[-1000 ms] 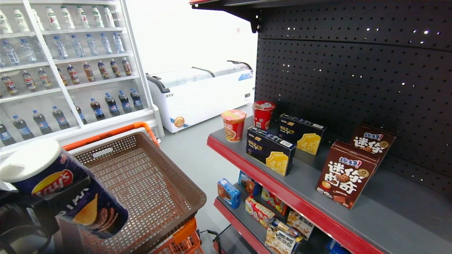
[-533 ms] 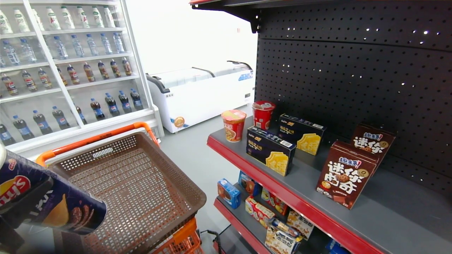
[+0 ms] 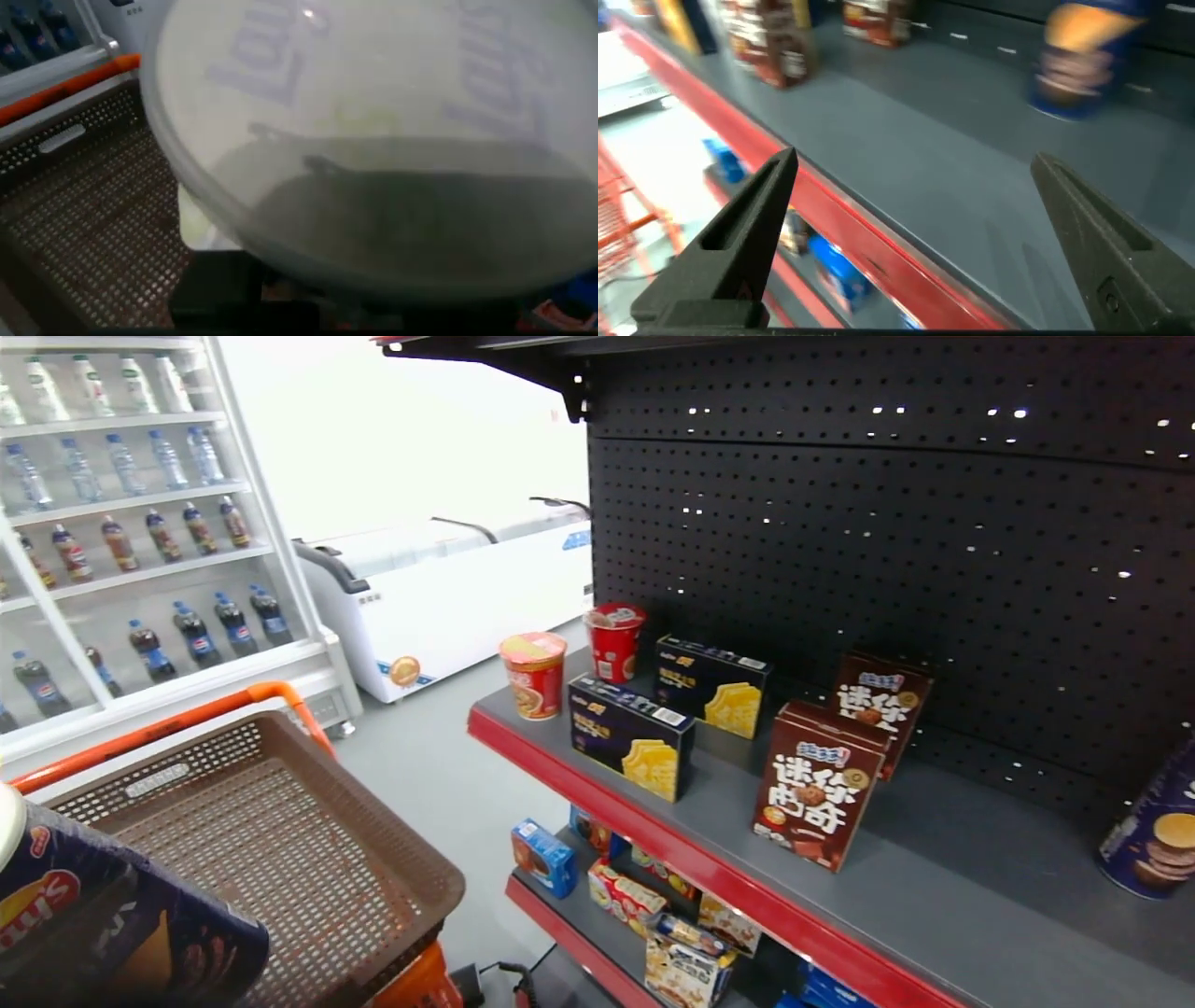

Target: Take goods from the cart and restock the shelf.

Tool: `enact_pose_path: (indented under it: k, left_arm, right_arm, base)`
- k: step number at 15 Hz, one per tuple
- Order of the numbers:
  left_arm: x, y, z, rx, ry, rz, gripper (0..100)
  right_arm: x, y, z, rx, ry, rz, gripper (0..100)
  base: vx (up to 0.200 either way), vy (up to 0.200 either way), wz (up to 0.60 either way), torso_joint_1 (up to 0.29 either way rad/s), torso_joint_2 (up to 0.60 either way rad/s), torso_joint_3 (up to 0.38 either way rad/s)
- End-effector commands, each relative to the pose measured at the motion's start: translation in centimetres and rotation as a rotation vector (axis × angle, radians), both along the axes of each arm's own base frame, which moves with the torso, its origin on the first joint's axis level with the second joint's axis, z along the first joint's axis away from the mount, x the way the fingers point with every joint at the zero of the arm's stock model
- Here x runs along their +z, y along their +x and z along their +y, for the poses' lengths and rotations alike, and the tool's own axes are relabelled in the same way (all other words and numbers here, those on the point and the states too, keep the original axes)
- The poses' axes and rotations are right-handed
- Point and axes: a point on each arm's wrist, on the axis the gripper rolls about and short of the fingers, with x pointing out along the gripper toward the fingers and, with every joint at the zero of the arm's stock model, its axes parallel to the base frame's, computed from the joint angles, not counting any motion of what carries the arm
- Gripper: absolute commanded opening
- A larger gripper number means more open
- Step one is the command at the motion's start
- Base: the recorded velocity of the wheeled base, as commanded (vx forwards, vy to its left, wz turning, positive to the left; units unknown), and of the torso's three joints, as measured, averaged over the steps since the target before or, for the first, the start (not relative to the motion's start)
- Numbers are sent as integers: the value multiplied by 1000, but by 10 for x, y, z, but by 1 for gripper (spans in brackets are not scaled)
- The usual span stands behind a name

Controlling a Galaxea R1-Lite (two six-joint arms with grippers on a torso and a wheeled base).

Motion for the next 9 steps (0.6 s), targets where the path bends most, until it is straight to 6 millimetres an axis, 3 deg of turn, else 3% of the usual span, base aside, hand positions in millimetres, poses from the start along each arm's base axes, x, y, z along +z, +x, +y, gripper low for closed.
enact_pose_path:
  k: [1,9]
  left_arm:
    - [-1,-2,0,4,-1,-4,0]
    - [2,-3,1,20,-1,-19,0]
  right_arm:
    - [0,0,0,0,-1,0,100]
    - [0,0,0,0,-1,0,100]
  base:
    - [0,0,-600,2,-7,2]
    - [0,0,-600,3,2,4]
